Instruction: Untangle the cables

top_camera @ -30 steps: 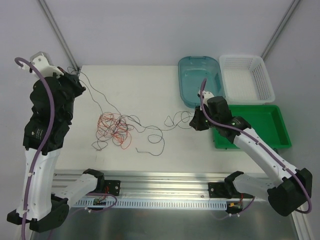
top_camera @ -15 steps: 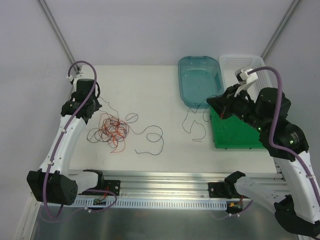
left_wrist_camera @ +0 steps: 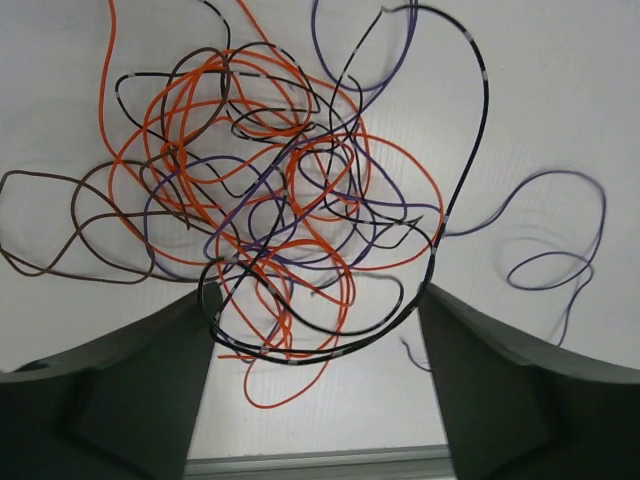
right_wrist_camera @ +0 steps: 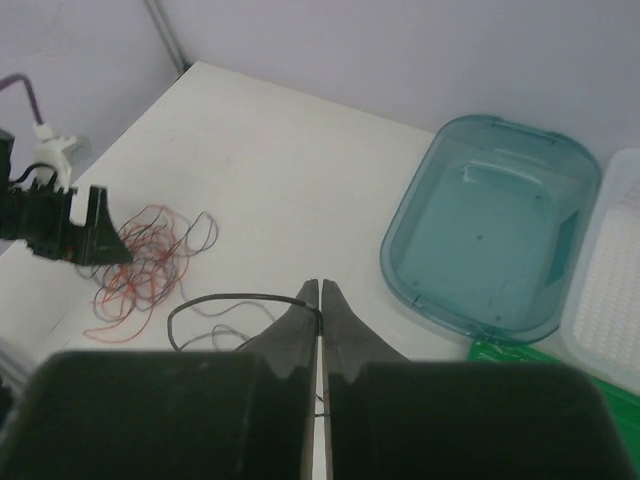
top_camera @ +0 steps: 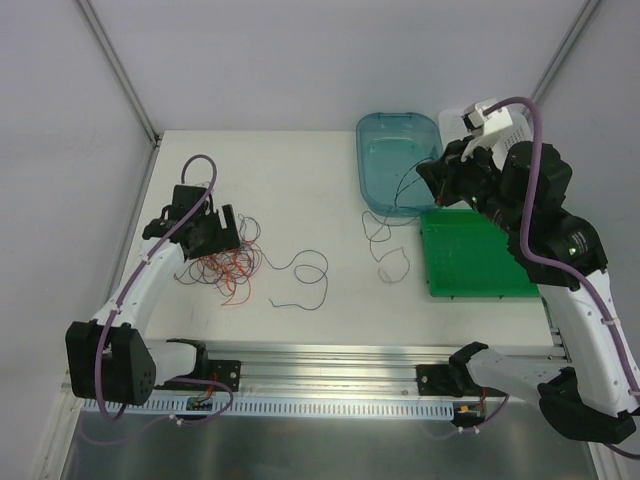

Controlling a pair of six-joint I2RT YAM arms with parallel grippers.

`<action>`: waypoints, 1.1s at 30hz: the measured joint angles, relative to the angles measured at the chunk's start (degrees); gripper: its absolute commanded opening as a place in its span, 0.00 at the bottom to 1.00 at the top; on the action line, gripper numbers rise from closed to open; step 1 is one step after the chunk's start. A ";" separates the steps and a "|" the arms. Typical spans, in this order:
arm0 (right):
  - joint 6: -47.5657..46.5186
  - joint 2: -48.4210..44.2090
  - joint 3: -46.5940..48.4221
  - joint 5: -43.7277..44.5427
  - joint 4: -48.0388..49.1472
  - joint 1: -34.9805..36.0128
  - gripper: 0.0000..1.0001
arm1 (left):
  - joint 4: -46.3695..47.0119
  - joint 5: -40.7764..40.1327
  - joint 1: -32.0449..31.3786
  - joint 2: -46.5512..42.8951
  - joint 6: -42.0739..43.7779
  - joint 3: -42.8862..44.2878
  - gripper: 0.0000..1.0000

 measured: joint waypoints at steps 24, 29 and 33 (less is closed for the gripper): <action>-7.50 29.33 15.96 8.04 26.18 -28.72 0.01 | 3.34 0.79 0.02 -5.88 1.25 -4.15 0.99; -6.97 33.92 19.82 4.37 29.03 -32.74 0.01 | 3.37 0.72 0.02 -4.61 1.40 -4.17 0.99; -6.45 36.79 23.74 3.48 32.68 -36.94 0.01 | 3.39 0.72 0.02 -3.19 1.57 -4.17 0.99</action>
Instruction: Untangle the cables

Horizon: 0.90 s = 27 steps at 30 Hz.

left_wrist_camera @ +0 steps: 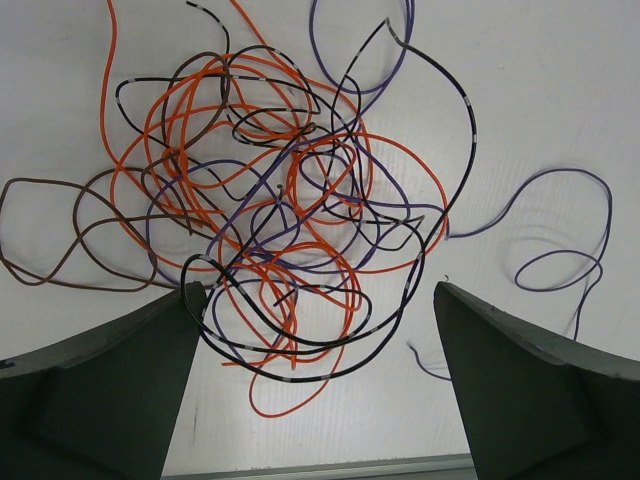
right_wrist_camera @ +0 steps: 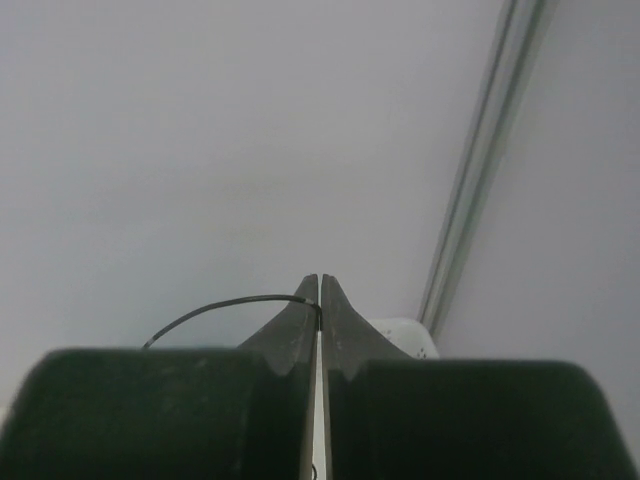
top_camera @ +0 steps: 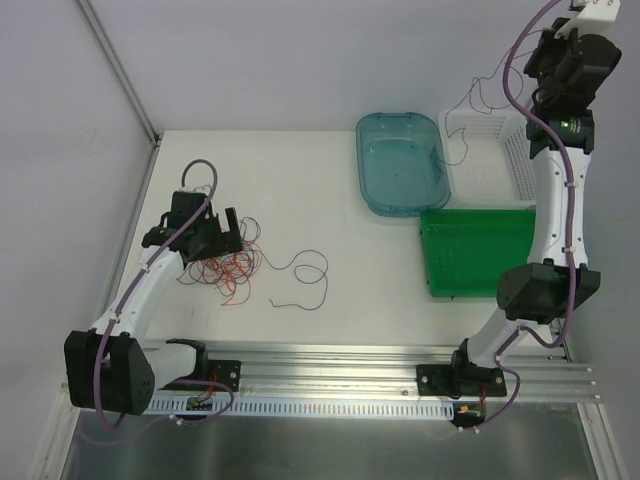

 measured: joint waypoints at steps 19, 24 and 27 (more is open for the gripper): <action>9.66 19.89 -5.03 1.77 3.37 -7.96 0.48 | 0.02 -0.17 0.00 2.32 0.74 -0.20 0.99; 10.69 21.09 -7.89 1.51 -1.16 -8.35 0.64 | 0.02 -0.13 0.00 2.32 0.74 -0.20 0.99; 10.84 21.18 -7.89 -1.97 -2.99 -8.48 0.64 | 0.02 -0.11 0.00 2.32 0.74 -0.20 0.99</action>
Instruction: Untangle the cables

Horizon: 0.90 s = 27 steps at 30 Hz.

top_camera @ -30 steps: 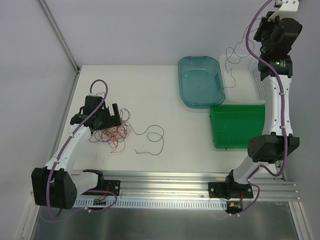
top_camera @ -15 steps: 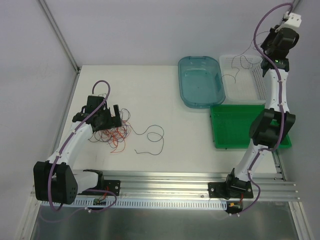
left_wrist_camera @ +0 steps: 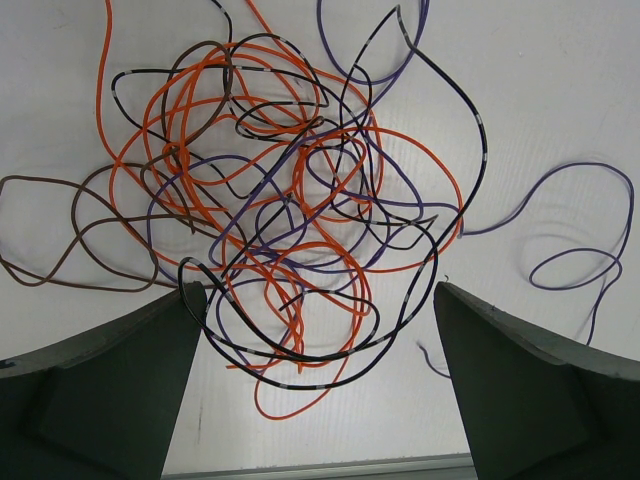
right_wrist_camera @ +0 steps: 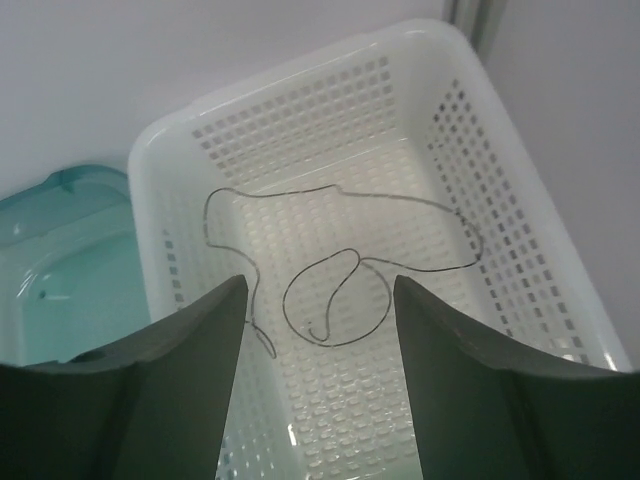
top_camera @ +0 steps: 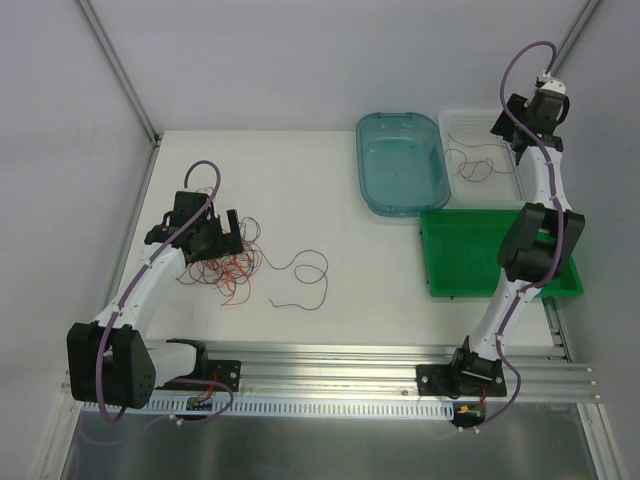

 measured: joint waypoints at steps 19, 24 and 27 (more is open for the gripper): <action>3.08 12.61 2.80 -19.71 -6.40 0.13 0.55 | 0.02 0.37 0.00 1.49 0.09 0.00 0.99; 3.65 15.85 2.80 -23.37 -7.39 0.13 0.55 | 0.02 0.37 0.00 2.60 0.13 0.00 0.99; 3.91 16.24 2.80 -25.03 -6.95 0.13 0.46 | 0.02 0.39 0.00 2.82 0.13 0.00 0.99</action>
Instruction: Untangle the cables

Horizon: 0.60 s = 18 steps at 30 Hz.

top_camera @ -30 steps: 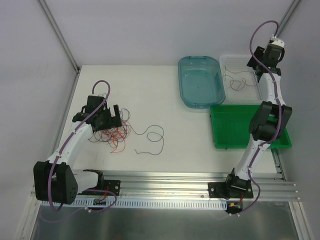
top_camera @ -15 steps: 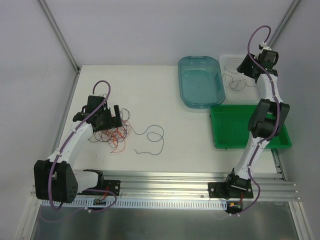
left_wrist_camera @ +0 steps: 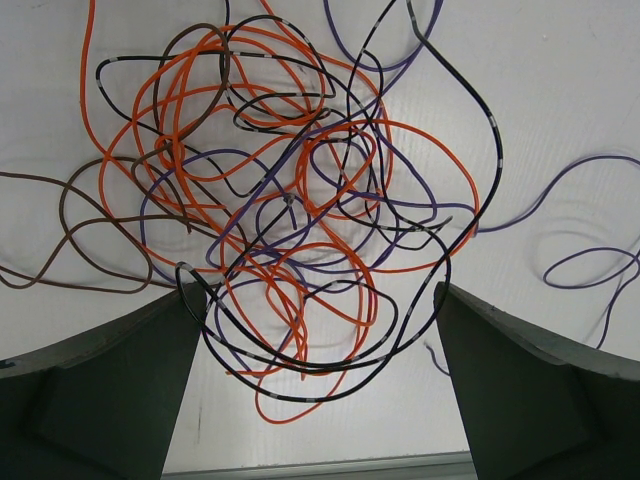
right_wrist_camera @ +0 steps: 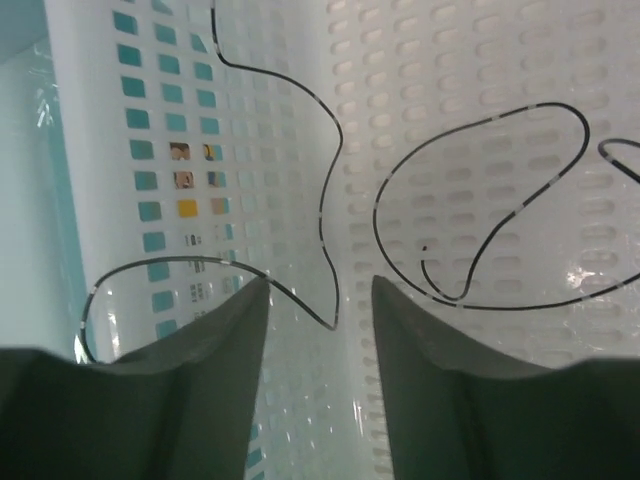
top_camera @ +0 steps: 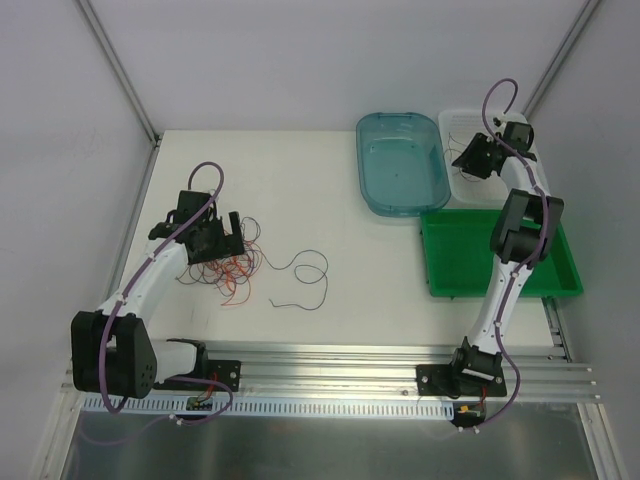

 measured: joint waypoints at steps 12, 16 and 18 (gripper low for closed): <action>2.71 -5.60 -8.39 -0.98 8.26 -0.72 0.01 | 0.00 0.00 0.00 0.74 0.02 0.00 0.99; 3.43 -13.81 -13.53 0.42 10.71 -0.90 0.01 | 0.02 0.00 0.00 0.74 0.02 0.00 0.99; 3.65 -17.86 -14.08 1.31 12.04 -0.96 0.01 | 0.00 0.00 0.00 0.74 0.02 0.00 0.99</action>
